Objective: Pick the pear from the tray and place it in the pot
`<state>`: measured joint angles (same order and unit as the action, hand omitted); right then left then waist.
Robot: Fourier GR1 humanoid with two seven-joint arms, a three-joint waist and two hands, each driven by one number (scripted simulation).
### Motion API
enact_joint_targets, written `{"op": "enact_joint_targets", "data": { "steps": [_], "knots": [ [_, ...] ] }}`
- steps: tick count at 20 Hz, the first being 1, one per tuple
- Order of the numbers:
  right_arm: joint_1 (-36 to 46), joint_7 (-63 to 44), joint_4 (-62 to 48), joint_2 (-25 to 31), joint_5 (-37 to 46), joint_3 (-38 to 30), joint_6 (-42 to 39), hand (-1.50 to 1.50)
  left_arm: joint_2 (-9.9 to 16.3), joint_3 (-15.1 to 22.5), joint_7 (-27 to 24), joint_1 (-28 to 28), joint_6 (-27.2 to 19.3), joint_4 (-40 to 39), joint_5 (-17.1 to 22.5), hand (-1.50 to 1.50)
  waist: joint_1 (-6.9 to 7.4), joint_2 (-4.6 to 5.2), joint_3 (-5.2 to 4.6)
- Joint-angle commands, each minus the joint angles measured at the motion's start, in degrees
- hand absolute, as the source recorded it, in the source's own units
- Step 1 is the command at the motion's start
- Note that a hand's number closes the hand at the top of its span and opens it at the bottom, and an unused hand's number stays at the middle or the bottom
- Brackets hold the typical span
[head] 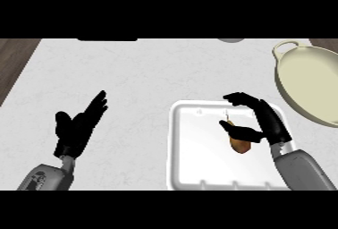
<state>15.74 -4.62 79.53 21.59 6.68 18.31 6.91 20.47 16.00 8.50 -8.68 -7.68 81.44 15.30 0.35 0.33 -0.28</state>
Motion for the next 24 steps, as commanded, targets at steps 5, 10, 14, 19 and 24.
{"op": "enact_joint_targets", "data": {
  "steps": [5, 10, 14, 19, 24],
  "knots": [
    [2.9, -0.6, 10.1, 0.3, 0.0, -2.1, -3.9, -1.5, -3.1, 1.9, 0.1, 0.7, 3.4, -3.3, -1.9, 0.0, -0.57, -0.42, 0.25],
    [12.9, -25.3, 9.9, 3.7, -1.4, 0.3, -13.3, -1.5, -2.1, 1.2, -1.1, 1.2, 5.6, -3.0, -0.5, 0.0, -0.03, -0.36, 0.07],
    [19.3, -37.4, 7.1, 1.3, -7.3, -2.0, -18.3, -1.5, -3.0, 1.7, -2.3, 1.2, 5.1, -4.7, -2.6, 0.0, 0.08, -0.27, 0.17],
    [20.7, -40.2, -2.0, -2.6, -7.3, -3.4, -18.9, -1.5, -3.8, -0.2, -1.0, 0.0, 5.4, -4.6, -2.4, 0.0, 0.18, -0.23, 0.26],
    [17.1, -39.3, -10.0, -2.7, -9.0, 1.8, -28.4, -1.5, -4.3, 0.0, -2.9, 0.6, 6.2, -7.1, -3.0, 0.0, 0.54, 0.13, 0.26]
  ]
}}
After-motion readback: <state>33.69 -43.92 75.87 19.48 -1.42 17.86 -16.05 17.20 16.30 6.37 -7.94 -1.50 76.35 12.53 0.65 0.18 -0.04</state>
